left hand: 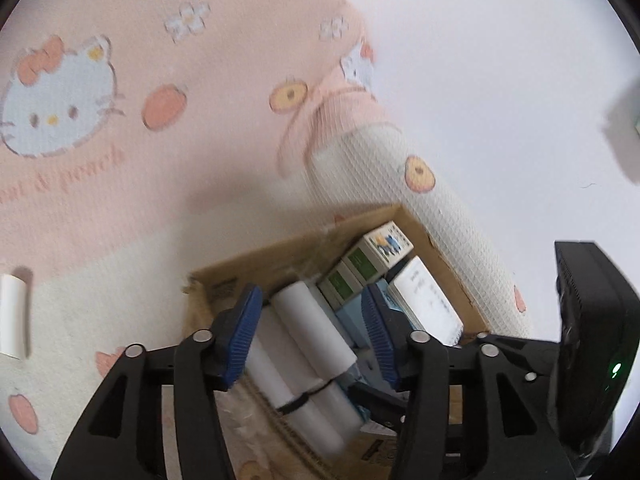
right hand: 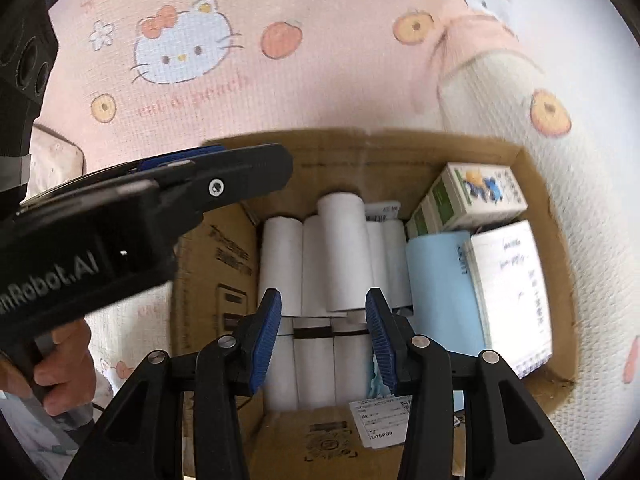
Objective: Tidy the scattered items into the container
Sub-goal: 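Withdraw the right tool from the box toward the last tube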
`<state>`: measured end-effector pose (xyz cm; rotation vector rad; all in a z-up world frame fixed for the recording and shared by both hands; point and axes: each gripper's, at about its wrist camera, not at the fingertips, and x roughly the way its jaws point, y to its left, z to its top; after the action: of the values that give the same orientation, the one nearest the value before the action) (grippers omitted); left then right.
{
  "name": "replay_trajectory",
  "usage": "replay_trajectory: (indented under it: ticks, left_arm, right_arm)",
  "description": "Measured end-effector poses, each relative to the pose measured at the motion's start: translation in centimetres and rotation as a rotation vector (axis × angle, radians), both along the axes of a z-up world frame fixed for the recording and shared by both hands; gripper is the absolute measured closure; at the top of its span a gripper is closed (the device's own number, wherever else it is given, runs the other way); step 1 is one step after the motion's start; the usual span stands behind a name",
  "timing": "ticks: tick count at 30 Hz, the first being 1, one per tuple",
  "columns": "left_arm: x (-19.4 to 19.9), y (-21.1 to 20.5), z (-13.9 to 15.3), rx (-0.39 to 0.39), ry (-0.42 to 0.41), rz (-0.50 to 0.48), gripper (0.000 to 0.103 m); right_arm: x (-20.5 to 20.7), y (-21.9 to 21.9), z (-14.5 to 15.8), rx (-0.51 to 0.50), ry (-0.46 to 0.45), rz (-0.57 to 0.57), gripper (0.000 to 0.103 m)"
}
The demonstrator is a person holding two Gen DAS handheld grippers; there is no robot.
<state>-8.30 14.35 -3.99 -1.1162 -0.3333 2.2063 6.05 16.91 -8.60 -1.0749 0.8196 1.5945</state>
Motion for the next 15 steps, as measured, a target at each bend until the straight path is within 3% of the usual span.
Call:
replay_trajectory:
  ticks: [2,8,15]
  left_arm:
    - [0.6,-1.1,0.1,0.001,0.018,0.015,0.042]
    - [2.0,-4.6,-0.8,0.032,0.012,0.087,0.040]
    - [4.2,-8.9,-0.9,-0.013,0.081,0.212,0.040]
  right_arm:
    - [0.5,0.1,0.6,0.015,-0.014,0.007,0.051]
    - [-0.6,-2.0,1.5,0.022,-0.027,0.023,0.051]
    - [-3.4,-3.8,2.0,0.083,-0.117,0.062,0.051]
